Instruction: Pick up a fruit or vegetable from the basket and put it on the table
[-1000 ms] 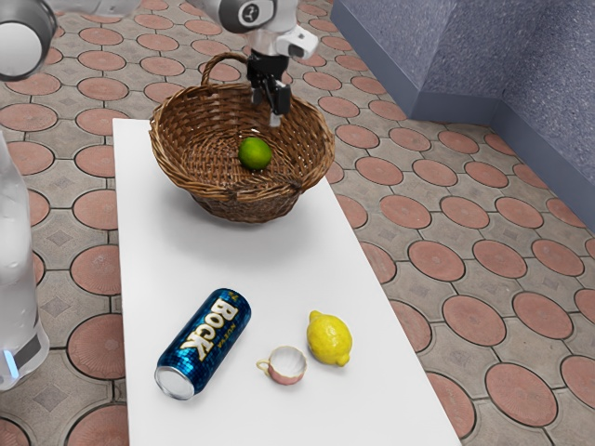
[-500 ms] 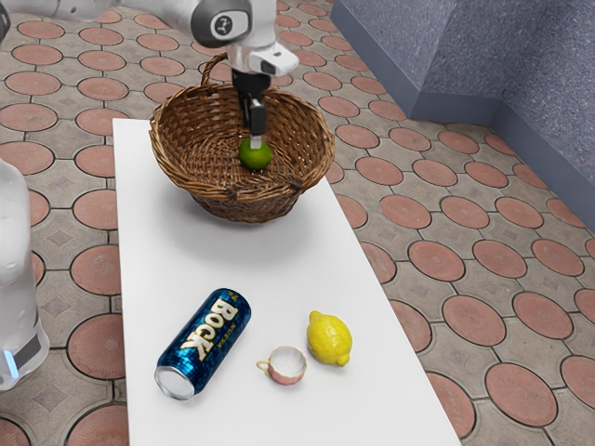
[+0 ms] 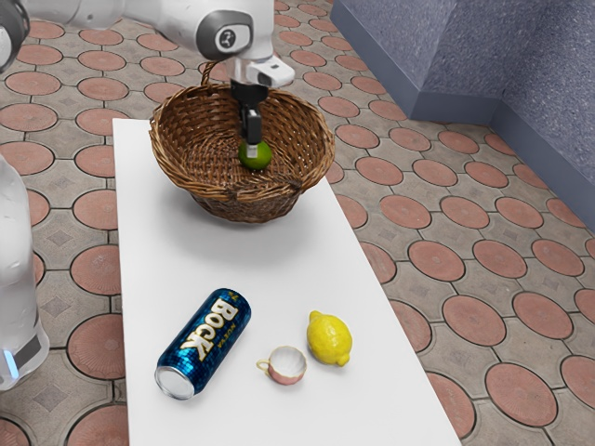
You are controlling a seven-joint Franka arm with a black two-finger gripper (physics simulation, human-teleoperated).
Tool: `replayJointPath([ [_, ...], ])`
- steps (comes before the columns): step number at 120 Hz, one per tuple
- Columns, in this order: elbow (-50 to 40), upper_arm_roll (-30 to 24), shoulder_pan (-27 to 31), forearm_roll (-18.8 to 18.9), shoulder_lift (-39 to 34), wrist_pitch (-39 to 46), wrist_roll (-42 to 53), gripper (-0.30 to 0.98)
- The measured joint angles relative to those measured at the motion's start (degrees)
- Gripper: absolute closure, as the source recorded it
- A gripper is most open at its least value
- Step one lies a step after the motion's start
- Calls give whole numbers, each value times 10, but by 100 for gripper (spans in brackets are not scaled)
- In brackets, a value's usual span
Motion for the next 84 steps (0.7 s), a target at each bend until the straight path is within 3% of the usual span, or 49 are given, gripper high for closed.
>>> replayJointPath([
  [84, -18, 2, -5, -13, 9, 32, 32, 0],
])
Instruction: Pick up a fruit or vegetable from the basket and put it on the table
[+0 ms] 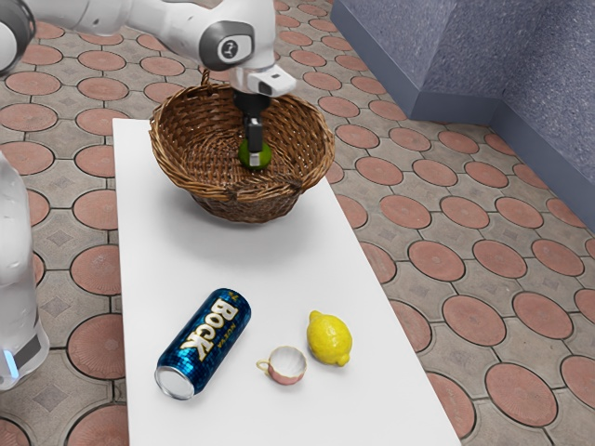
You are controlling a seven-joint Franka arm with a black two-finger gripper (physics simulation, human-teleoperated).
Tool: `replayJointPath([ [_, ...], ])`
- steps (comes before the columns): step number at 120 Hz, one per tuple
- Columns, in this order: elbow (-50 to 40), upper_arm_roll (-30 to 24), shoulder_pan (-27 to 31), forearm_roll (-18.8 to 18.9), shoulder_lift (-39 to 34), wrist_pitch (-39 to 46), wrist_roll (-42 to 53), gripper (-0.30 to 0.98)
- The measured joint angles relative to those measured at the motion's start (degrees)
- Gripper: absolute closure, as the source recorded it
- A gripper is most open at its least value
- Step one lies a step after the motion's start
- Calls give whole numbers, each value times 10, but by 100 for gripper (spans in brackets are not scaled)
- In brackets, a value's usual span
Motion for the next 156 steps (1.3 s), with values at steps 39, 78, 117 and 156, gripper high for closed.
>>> replayJointPath([
  [39, -18, 3, 4, -4, 6, 9, 6, 4],
  [78, -17, 4, 0, -6, -12, 38, -2, 40],
  [117, 76, -105, -148, 1, -74, 47, -50, 39],
  [156, 38, -156, -207, -10, -119, 41, -128, 16],
])
